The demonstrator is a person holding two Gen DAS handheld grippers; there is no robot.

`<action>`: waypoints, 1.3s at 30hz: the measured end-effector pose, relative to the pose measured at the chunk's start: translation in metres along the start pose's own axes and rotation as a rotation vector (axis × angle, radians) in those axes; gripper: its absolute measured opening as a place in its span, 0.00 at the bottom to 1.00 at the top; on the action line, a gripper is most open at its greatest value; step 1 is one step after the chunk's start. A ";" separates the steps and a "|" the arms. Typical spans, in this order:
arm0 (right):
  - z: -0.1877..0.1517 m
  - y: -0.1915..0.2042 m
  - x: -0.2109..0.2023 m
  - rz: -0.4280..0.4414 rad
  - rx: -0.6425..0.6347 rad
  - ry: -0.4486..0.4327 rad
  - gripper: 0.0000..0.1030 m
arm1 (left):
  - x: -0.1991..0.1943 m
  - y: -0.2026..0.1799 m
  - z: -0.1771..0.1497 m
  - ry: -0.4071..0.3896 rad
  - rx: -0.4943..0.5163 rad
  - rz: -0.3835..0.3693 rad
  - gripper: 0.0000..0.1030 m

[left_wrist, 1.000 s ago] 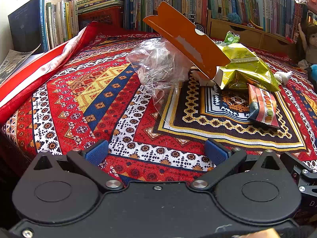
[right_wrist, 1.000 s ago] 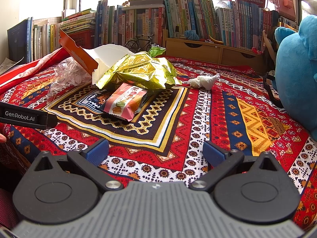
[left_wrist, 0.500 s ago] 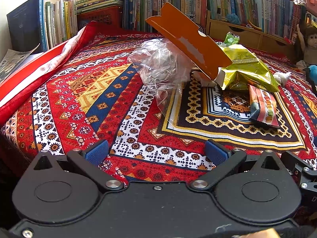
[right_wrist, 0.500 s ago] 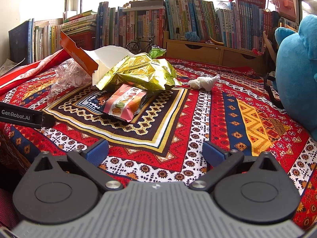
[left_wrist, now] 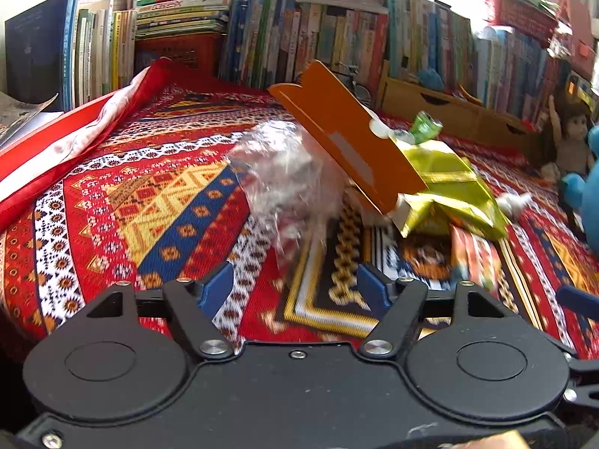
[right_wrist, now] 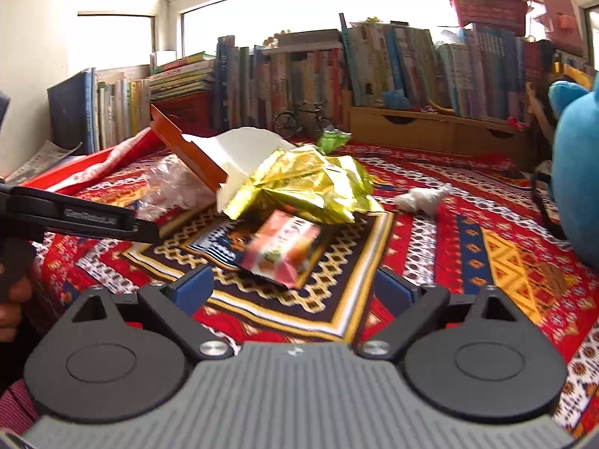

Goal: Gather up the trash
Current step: 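Grasp the macaron packet with the right gripper while the left grasps the clear plastic bag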

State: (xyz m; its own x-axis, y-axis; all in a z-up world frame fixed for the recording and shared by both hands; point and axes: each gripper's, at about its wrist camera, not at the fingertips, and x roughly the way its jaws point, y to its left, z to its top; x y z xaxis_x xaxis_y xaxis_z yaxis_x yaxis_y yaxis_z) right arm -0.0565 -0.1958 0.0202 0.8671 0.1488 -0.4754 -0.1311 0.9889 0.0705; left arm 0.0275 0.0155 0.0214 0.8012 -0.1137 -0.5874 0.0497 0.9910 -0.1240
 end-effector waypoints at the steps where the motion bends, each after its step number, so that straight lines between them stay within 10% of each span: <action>1: 0.003 0.000 0.004 0.011 0.010 0.005 0.93 | 0.004 0.001 0.003 -0.006 -0.010 0.001 0.68; 12: 0.017 0.003 0.052 0.035 0.078 0.084 0.87 | 0.062 0.006 0.031 -0.012 -0.080 0.039 0.75; 17: 0.017 0.004 0.062 0.030 0.089 0.112 0.59 | 0.064 0.010 0.030 -0.017 -0.120 -0.001 0.26; 28: 0.009 -0.002 0.022 0.032 0.050 0.064 0.52 | -0.011 0.016 -0.003 -0.029 -0.069 -0.125 0.23; 33: 0.001 -0.011 0.006 0.039 0.088 0.085 0.52 | -0.044 0.011 -0.022 -0.014 -0.031 -0.186 0.24; 39: -0.009 -0.014 -0.005 -0.012 0.053 0.096 0.73 | -0.066 -0.005 -0.038 -0.105 0.085 -0.084 0.69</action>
State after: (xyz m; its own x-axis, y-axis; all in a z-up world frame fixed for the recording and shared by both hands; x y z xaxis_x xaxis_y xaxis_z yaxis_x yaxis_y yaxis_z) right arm -0.0629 -0.2104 0.0140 0.8181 0.1385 -0.5581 -0.0929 0.9896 0.1095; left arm -0.0478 0.0158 0.0303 0.8496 -0.1931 -0.4908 0.1663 0.9812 -0.0982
